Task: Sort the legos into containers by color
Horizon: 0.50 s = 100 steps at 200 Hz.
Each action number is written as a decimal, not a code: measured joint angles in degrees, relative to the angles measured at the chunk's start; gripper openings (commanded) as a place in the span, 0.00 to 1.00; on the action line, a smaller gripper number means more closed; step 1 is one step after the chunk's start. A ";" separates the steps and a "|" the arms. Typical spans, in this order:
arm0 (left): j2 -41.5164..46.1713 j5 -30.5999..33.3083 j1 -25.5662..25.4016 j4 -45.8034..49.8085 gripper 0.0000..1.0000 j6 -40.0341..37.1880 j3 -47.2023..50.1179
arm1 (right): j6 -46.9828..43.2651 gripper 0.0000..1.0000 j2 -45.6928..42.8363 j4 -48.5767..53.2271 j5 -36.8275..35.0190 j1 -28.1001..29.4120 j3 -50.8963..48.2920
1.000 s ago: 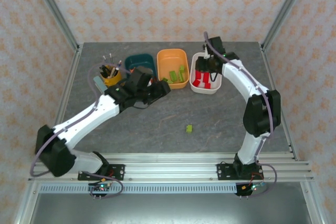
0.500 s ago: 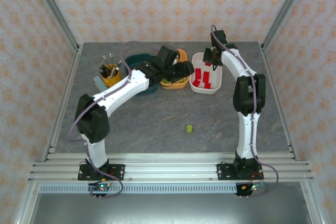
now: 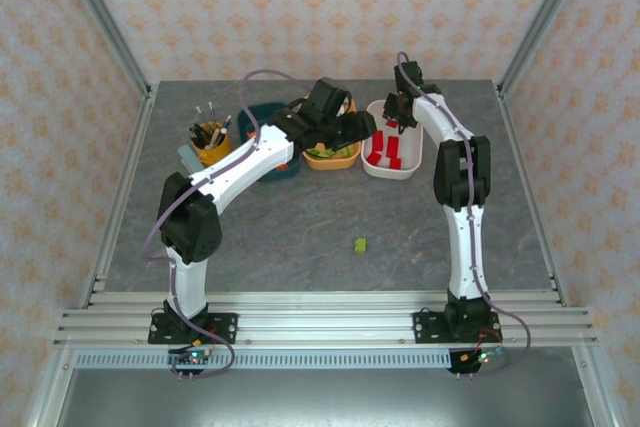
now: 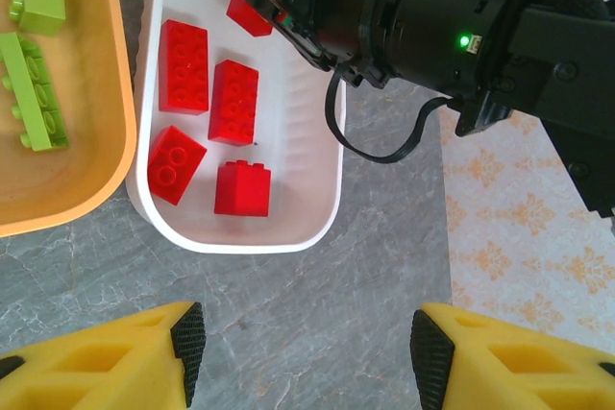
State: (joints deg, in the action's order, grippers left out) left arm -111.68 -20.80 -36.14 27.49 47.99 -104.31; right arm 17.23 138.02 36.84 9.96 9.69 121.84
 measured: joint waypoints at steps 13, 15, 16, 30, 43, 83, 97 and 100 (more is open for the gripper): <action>0.02 0.09 0.00 0.02 0.62 -0.04 0.31 | 1.03 0.35 0.63 0.04 0.02 0.00 0.50; 0.07 0.15 0.00 0.02 0.62 -0.04 0.37 | 1.27 0.35 0.72 0.11 -0.02 0.00 0.52; 0.11 0.17 0.00 0.02 0.62 -0.04 0.42 | 1.44 0.36 0.74 0.15 -0.02 0.00 0.52; 0.44 0.22 0.00 0.20 0.62 -0.09 1.18 | 2.45 0.41 1.05 0.42 -0.17 0.00 0.52; 0.76 0.24 0.00 0.24 0.62 -0.09 1.66 | 3.26 0.49 1.20 0.66 -0.20 0.00 0.52; 2.58 0.44 -0.15 0.42 0.62 -0.11 3.34 | 3.80 0.59 1.22 1.01 -0.39 0.00 0.52; 3.41 0.48 -0.26 0.55 0.62 -0.11 3.98 | 3.76 0.59 1.09 1.20 -0.42 0.02 0.52; 3.58 0.50 -0.26 0.59 0.62 -0.11 4.09 | 3.76 0.60 1.03 1.29 -0.42 0.04 0.52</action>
State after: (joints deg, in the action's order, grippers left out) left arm -108.09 -20.29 -36.40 28.08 47.88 -100.22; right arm 20.99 139.04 38.13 9.54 9.74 122.37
